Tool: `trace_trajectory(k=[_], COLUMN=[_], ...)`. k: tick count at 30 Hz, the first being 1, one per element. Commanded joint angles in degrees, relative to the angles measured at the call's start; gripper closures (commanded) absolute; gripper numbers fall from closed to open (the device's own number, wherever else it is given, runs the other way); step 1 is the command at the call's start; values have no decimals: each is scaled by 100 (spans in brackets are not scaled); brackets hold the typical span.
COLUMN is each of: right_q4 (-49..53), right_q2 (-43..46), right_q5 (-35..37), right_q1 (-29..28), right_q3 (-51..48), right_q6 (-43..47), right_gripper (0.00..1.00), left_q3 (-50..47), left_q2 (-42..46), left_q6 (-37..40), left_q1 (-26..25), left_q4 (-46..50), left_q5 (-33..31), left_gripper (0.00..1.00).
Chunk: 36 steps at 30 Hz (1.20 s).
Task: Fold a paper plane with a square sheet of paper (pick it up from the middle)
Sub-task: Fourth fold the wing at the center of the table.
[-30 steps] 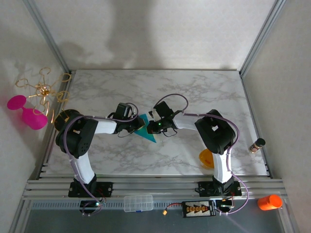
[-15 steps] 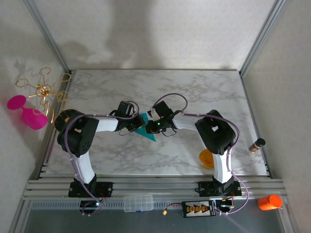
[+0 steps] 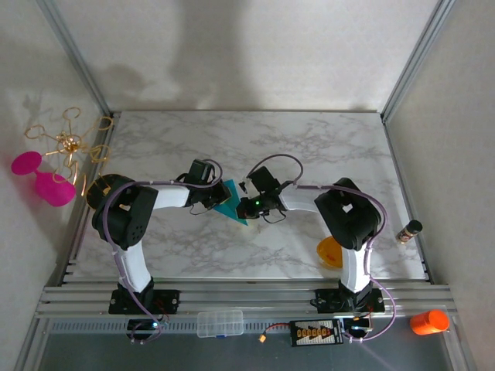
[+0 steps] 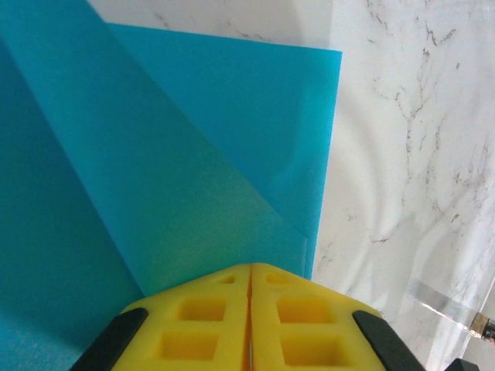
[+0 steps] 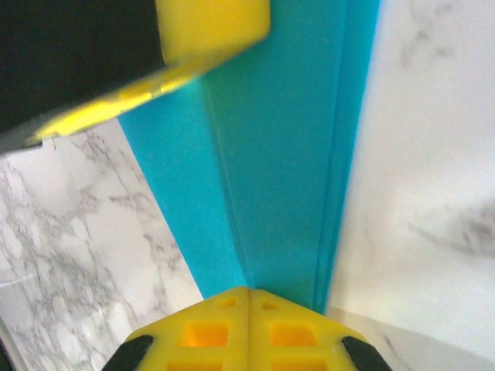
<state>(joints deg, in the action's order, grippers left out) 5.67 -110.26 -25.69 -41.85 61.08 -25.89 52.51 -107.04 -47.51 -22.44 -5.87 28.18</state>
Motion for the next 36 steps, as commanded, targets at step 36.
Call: trace_trajectory(k=[36], right_q4=[-441], right_q2=[194], right_q5=[285], right_q1=[-61], right_q3=[79], right_q6=[-66], right_gripper=[94], left_q3=[-22], left_q2=[-317], left_q6=[57], left_q1=[-68], left_q4=[628], left_q5=[-390], left_gripper=[90])
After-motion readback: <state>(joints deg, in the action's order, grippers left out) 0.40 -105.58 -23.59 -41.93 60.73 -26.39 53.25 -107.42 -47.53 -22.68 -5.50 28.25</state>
